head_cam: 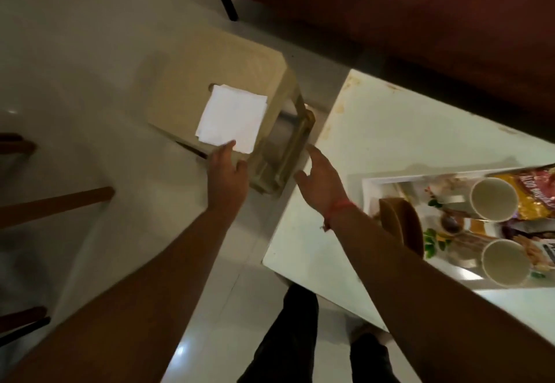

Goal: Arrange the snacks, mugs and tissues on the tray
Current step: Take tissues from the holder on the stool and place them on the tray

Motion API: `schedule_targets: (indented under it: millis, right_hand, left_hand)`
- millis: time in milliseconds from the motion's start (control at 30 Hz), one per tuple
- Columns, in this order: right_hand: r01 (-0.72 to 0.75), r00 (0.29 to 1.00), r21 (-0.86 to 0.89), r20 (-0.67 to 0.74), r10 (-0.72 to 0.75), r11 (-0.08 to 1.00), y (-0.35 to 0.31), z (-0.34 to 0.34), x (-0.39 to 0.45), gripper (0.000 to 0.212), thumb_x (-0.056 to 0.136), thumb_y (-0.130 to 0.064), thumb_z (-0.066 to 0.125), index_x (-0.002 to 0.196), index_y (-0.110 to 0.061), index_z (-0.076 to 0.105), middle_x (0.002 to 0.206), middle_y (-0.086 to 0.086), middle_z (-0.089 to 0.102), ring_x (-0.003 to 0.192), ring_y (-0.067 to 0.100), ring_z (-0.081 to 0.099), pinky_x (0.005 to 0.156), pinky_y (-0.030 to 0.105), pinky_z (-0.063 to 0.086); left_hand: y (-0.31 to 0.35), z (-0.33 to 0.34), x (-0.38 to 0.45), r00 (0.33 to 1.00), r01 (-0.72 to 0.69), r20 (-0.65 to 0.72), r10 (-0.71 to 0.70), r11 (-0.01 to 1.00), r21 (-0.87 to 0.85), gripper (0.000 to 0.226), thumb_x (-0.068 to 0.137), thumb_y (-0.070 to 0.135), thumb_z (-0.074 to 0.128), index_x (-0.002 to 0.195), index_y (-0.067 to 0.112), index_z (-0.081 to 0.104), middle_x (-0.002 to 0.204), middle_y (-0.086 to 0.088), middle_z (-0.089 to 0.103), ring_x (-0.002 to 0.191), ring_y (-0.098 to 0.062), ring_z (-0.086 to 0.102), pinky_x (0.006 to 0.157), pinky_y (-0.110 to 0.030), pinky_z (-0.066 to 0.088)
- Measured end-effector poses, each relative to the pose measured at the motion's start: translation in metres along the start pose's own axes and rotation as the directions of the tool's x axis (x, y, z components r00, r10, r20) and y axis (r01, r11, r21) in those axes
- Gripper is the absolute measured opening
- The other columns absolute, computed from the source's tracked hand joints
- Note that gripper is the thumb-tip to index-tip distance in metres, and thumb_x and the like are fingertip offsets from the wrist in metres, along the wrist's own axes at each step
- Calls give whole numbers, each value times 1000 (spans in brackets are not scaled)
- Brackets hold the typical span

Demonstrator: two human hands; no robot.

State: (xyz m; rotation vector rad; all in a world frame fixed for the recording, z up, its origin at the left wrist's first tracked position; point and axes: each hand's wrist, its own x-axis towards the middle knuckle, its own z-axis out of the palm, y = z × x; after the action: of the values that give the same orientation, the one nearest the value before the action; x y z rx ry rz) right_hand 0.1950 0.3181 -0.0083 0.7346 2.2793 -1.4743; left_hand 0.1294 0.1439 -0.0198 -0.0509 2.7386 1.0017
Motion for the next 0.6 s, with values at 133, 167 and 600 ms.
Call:
schedule_targets:
  millis: [133, 167, 600]
  right_hand:
    - [-196, 980, 221, 84, 182, 955, -29, 32, 64, 48, 95, -30, 58, 138, -13, 47, 133, 10, 57, 100, 20, 59, 75, 24, 47]
    - [-229, 973, 258, 96, 211, 939, -34, 41, 77, 48, 94, -32, 58, 136, -12, 49, 130, 10, 58, 96, 19, 58, 70, 24, 44]
    - [-291, 951, 421, 27, 308, 859, -43, 81, 113, 31, 94, -12, 59, 125, -5, 59, 120, 15, 65, 100, 29, 65, 84, 43, 59]
  left_hand:
    - [-24, -20, 54, 986, -160, 83, 143, 952, 262, 51, 96, 15, 53, 144, 3, 43, 152, -24, 36, 143, -39, 30, 118, -45, 24]
    - [-30, -22, 64, 980, -184, 135, 147, 926, 328, 54, 97, 19, 50, 148, 5, 38, 156, -23, 29, 145, -39, 24, 120, -45, 20]
    - [-39, -6, 47, 983, -170, 116, 144, 951, 257, 48, 94, 20, 55, 138, 3, 49, 147, -23, 40, 137, -35, 36, 113, -36, 27]
